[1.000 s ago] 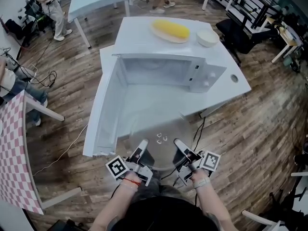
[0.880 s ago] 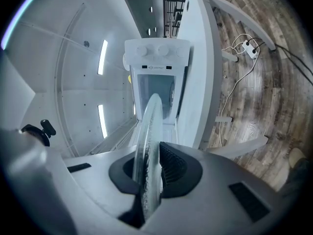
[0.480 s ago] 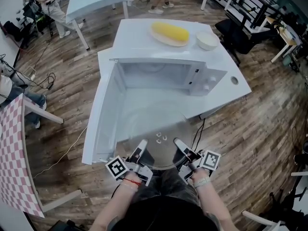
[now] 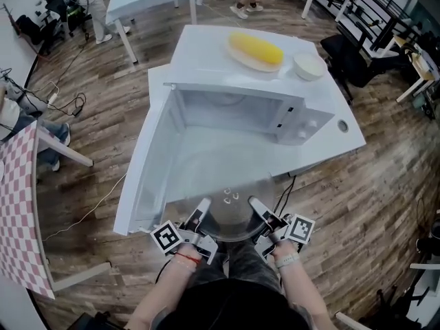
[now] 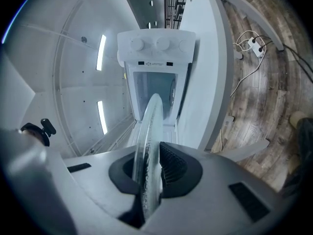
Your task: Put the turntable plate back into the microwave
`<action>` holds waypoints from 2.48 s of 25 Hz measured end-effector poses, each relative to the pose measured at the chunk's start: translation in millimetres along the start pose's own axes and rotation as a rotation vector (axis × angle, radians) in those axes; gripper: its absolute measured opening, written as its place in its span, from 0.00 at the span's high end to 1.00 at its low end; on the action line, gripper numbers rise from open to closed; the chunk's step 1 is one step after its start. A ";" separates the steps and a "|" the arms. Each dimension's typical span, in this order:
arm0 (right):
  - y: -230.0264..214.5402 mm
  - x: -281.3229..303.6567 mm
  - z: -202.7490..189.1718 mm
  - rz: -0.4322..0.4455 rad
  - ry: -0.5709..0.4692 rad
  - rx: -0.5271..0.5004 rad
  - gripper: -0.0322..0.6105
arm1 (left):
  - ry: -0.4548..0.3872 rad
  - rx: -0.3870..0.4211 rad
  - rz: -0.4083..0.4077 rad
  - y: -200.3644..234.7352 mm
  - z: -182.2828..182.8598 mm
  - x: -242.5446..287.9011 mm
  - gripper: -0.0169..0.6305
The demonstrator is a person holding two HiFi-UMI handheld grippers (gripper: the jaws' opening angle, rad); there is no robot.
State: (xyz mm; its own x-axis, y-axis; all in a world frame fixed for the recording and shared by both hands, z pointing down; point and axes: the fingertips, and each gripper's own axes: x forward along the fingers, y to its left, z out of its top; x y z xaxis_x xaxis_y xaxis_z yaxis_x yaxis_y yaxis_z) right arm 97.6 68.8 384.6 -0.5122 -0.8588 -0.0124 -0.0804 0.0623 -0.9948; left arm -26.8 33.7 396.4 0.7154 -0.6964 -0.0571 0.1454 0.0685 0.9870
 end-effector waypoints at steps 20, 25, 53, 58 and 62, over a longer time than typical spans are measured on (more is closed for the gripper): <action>-20.0 39.5 44.1 0.004 0.071 0.025 0.89 | -0.079 0.016 -0.003 13.1 26.2 44.2 0.92; -24.7 52.3 54.7 0.003 0.080 0.021 0.89 | -0.094 0.002 -0.006 16.7 34.4 57.2 0.92; -49.3 77.4 87.1 0.007 0.054 0.061 0.89 | -0.088 0.006 0.011 35.2 56.9 95.8 0.92; -53.3 83.6 92.8 0.008 0.043 0.071 0.89 | -0.092 0.015 0.022 37.1 62.7 102.0 0.92; -53.9 89.1 100.4 0.012 0.036 0.076 0.89 | -0.098 0.022 0.021 34.6 66.9 110.4 0.92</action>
State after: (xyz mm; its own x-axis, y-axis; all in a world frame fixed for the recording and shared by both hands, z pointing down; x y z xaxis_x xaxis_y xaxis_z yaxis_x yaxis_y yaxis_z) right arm 142.2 -62.2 427.0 -0.5431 -0.8394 -0.0225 -0.0094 0.0329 -0.9994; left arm 11.5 -88.6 434.3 0.6479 -0.7614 -0.0226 0.1156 0.0689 0.9909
